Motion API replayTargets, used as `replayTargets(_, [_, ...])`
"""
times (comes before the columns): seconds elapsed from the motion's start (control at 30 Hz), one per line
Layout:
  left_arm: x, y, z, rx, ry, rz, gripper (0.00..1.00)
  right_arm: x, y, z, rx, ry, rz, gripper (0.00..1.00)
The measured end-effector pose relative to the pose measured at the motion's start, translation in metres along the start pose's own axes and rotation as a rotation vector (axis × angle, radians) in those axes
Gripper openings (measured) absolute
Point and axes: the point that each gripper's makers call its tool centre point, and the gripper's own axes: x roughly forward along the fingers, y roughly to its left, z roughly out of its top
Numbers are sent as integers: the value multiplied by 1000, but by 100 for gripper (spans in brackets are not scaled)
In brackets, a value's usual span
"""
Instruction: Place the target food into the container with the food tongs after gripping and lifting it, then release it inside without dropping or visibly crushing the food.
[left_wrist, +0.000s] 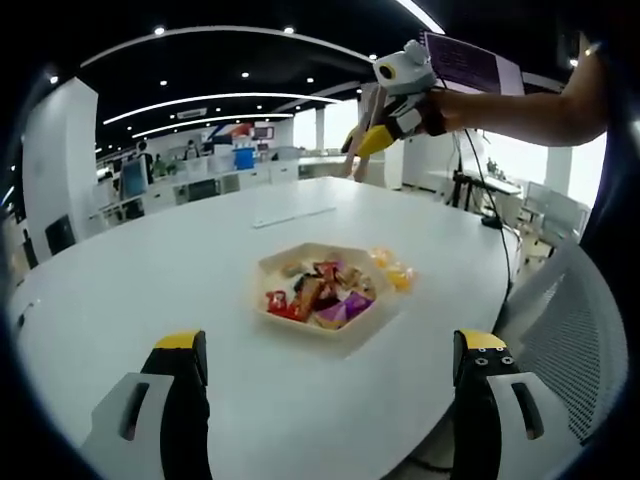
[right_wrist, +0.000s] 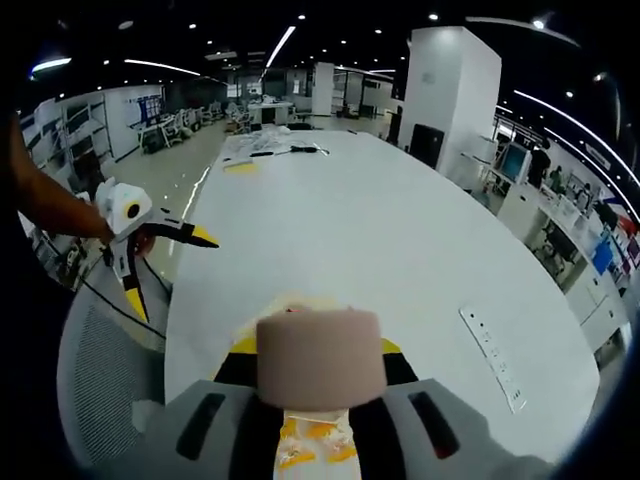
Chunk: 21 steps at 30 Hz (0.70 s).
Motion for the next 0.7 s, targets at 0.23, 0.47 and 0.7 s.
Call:
replayTargets(0.23, [0, -1, 0, 2, 3, -4, 100, -14, -5, -12, 2, 1, -14, 23])
replayTargets(0.47, [1, -3, -1, 5, 9, -7, 100, -22, -9, -22, -3, 7, -33, 24])
replayTargets(0.7, [1, -3, -2, 5, 12, -10, 100, -30, -10, -29, -13, 6, -36, 24])
